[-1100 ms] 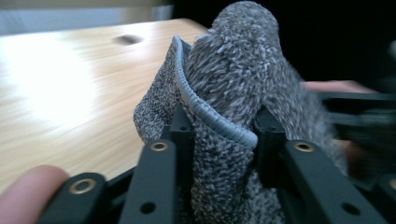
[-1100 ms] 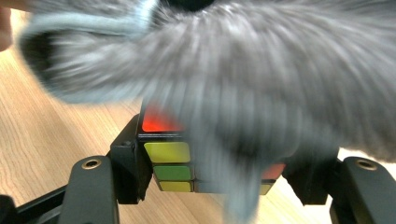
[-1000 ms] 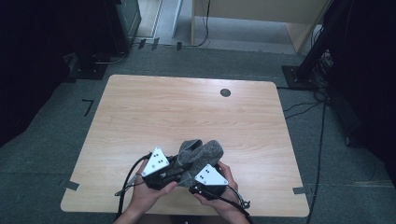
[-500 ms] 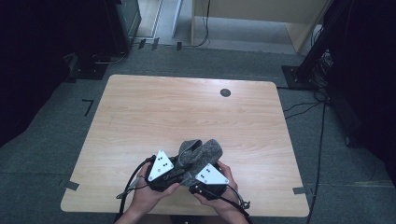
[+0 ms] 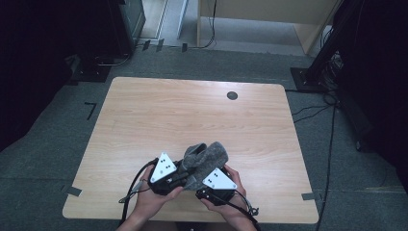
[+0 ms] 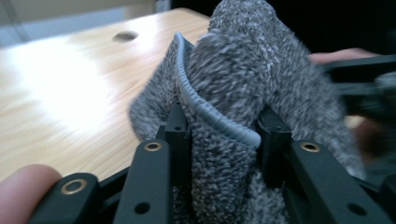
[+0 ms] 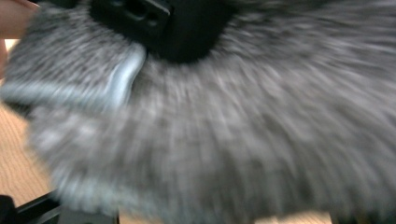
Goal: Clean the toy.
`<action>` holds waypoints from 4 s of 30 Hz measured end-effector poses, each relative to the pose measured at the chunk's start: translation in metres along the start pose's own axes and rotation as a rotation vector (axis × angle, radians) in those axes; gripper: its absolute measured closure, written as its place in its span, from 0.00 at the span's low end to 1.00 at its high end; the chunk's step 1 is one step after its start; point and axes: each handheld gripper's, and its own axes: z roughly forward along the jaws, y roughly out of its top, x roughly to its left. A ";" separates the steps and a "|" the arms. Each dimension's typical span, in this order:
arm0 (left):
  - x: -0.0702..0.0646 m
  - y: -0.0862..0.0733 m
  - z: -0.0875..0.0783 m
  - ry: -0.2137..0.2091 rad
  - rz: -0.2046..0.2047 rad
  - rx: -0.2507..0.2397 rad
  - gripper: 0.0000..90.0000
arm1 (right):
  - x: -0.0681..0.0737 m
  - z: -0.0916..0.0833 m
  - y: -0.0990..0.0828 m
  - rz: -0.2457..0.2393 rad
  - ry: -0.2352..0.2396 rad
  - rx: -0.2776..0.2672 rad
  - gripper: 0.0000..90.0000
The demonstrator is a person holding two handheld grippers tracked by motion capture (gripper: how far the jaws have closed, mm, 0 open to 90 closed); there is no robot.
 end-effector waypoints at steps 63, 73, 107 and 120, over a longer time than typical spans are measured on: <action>-0.019 0.004 -0.006 0.071 0.074 -0.010 0.76 | -0.003 -0.003 0.002 0.005 -0.030 -0.006 0.38; -0.002 0.000 -0.005 0.170 0.117 0.049 0.77 | -0.001 0.001 0.000 0.006 -0.017 0.020 0.38; -0.008 -0.004 0.003 0.046 0.138 -0.003 0.74 | 0.003 0.006 0.000 0.018 -0.011 0.019 0.38; -0.006 -0.002 0.002 -0.026 0.054 0.006 0.78 | 0.005 0.005 0.000 0.015 -0.006 0.018 0.38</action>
